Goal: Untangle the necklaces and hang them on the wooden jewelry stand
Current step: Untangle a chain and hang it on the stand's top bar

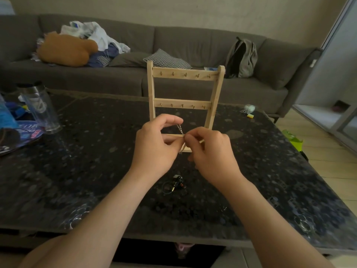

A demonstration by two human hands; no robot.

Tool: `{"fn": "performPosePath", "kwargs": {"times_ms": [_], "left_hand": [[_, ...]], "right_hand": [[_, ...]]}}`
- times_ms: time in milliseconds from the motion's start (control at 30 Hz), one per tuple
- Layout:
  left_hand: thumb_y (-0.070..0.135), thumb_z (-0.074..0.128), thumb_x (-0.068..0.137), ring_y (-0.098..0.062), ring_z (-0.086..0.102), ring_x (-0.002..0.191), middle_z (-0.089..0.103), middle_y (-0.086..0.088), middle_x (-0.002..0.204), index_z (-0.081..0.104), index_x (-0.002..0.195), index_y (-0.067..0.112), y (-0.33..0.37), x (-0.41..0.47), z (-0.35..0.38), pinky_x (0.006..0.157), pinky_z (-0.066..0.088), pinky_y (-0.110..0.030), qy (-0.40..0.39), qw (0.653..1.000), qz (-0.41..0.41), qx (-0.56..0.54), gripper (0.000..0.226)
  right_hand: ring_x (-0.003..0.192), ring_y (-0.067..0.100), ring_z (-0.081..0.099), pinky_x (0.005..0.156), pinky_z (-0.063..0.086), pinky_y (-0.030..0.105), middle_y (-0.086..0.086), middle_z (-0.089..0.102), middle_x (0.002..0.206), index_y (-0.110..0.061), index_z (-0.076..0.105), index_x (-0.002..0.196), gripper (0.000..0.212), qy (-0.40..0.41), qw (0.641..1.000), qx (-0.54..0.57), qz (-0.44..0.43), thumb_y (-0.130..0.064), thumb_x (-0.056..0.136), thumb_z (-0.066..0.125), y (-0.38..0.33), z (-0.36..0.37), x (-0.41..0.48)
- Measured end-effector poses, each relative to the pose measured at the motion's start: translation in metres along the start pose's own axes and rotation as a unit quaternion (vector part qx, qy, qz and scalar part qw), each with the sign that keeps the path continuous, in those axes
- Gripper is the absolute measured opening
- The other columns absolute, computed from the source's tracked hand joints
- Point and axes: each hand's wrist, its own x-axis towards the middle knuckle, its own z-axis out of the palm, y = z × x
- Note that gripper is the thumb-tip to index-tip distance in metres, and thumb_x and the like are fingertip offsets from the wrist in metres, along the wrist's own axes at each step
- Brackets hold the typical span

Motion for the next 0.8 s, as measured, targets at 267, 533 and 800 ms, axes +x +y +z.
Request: {"fn": "performPosePath", "kwargs": {"times_ms": [267, 533, 800], "left_hand": [[0.008, 0.087, 0.086, 0.0, 0.075, 0.087, 0.069, 0.018, 0.124, 0.067, 0.126, 0.032, 0.005, -0.002, -0.002, 0.076, 0.061, -0.015, -0.095, 0.984, 0.095, 0.114, 0.051], [0.01, 0.089, 0.084, 0.005, 0.069, 0.071, 0.073, 0.012, 0.105, 0.066, 0.119, 0.028, 0.004, 0.0, -0.001, 0.063, 0.049, -0.01, -0.054, 0.997, -0.013, 0.059, 0.045], [0.016, 0.088, 0.089, -0.003, 0.077, 0.105, 0.079, 0.013, 0.122, 0.088, 0.099, 0.029, -0.003, 0.003, -0.002, 0.107, 0.058, -0.038, -0.079, 0.988, -0.121, -0.049, 0.016]], "right_hand": [[0.073, 0.023, 0.079, 0.065, 0.068, 0.037, 0.003, 0.08, 0.084, -0.018, 0.08, 0.095, 0.011, -0.049, 0.974, 0.166, 0.145, -0.024, 0.101, 0.073, -0.005, -0.007, 0.0], [0.068, 0.016, 0.055, 0.07, 0.048, 0.033, 0.004, 0.059, 0.075, -0.01, 0.065, 0.088, 0.008, -0.056, 0.766, 0.524, 0.368, -0.018, 0.091, 0.064, -0.007, -0.013, 0.007], [0.082, 0.014, 0.074, 0.076, 0.059, 0.03, 0.005, 0.08, 0.1, -0.016, 0.081, 0.117, 0.019, -0.005, 0.793, 0.527, 0.307, -0.016, 0.099, 0.074, -0.001, -0.018, 0.005]]}}
